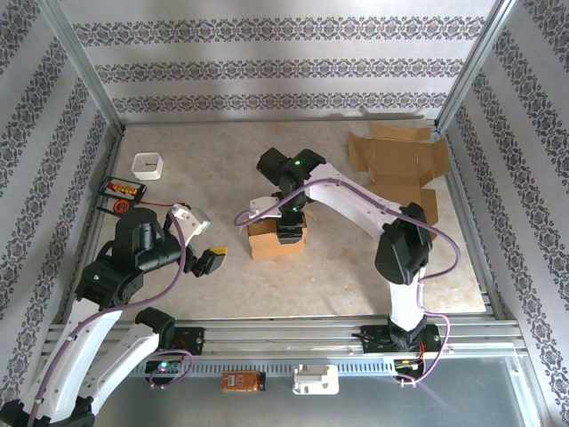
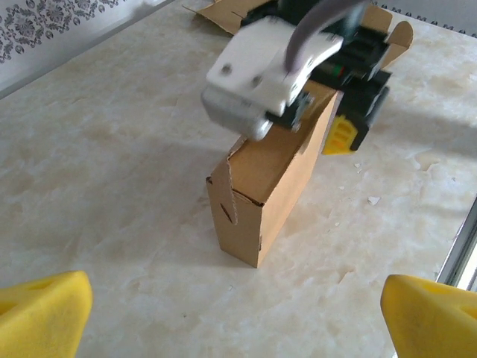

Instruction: Fold the paper box

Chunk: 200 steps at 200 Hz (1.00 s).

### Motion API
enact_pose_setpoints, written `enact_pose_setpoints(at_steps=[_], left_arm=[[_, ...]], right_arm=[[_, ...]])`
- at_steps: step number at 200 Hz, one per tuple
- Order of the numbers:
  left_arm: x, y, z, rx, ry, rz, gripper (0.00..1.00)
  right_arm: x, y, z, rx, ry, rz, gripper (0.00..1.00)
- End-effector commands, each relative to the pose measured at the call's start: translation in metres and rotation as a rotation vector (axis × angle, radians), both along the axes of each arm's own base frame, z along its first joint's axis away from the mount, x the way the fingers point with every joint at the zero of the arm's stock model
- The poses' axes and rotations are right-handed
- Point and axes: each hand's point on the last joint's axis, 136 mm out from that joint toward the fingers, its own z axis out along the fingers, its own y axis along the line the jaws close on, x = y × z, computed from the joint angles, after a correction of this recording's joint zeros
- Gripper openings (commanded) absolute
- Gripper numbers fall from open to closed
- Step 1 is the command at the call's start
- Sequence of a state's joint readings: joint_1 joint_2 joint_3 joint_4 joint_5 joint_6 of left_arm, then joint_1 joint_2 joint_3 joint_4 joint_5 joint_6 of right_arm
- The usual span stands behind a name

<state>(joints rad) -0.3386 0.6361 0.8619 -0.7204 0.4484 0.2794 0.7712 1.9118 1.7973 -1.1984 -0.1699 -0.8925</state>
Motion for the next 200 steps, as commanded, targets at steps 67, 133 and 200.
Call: enact_pose_setpoints(at_steps=[67, 133, 200], left_arm=[[0.030, -0.013, 0.016, -0.225, 0.201, 0.223, 0.90], [0.030, -0.034, 0.005, -0.204, 0.378, 0.290, 0.91], [0.040, -0.038, -0.015, -0.097, 0.407, 0.332, 0.88]], right_arm=[[0.012, -0.011, 0.098, 0.690, -0.039, -0.584, 0.81], [-0.009, -0.057, 0.066, 0.716, 0.315, -0.909, 0.69], [-0.003, -0.066, 0.043, 0.683, 0.273, -0.908, 0.51]])
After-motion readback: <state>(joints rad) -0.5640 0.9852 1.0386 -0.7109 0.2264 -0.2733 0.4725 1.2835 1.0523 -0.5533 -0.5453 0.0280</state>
